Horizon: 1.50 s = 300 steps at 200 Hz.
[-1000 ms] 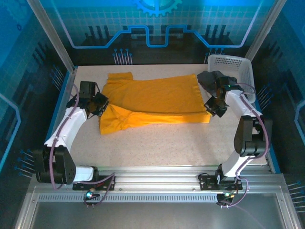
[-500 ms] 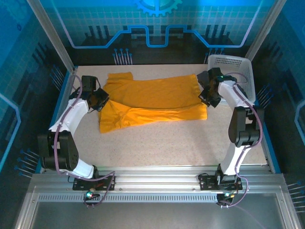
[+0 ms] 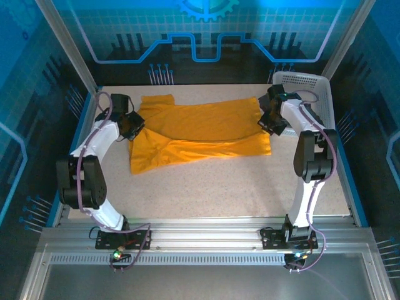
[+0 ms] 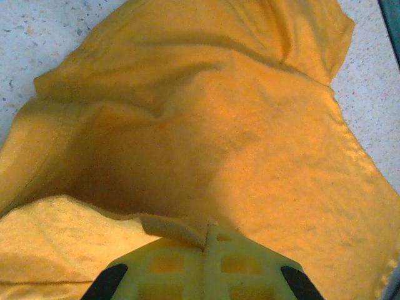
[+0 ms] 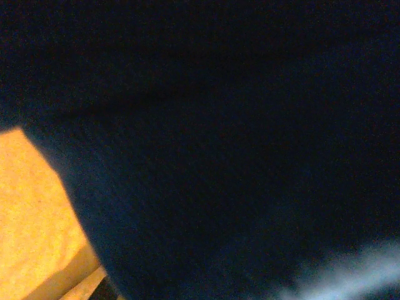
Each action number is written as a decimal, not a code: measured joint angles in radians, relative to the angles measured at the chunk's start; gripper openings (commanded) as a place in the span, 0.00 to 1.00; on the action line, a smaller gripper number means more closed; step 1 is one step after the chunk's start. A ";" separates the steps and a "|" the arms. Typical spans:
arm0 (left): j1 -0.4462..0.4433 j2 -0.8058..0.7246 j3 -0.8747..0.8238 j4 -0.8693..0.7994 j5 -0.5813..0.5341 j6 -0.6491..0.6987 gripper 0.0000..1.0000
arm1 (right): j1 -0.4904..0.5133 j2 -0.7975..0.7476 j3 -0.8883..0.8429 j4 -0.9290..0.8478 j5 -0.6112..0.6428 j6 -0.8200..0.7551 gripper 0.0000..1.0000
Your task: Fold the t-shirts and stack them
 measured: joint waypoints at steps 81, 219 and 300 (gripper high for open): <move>0.010 0.049 0.086 -0.111 -0.016 0.084 0.56 | 0.005 -0.053 0.036 -0.018 -0.002 -0.113 0.55; 0.077 -0.273 -0.527 -0.116 0.022 -0.150 0.43 | -0.115 -0.402 -0.739 0.392 -0.269 -0.109 0.54; 0.090 -0.134 -0.491 0.060 0.005 -0.168 0.05 | -0.114 -0.282 -0.665 0.466 -0.247 -0.058 0.46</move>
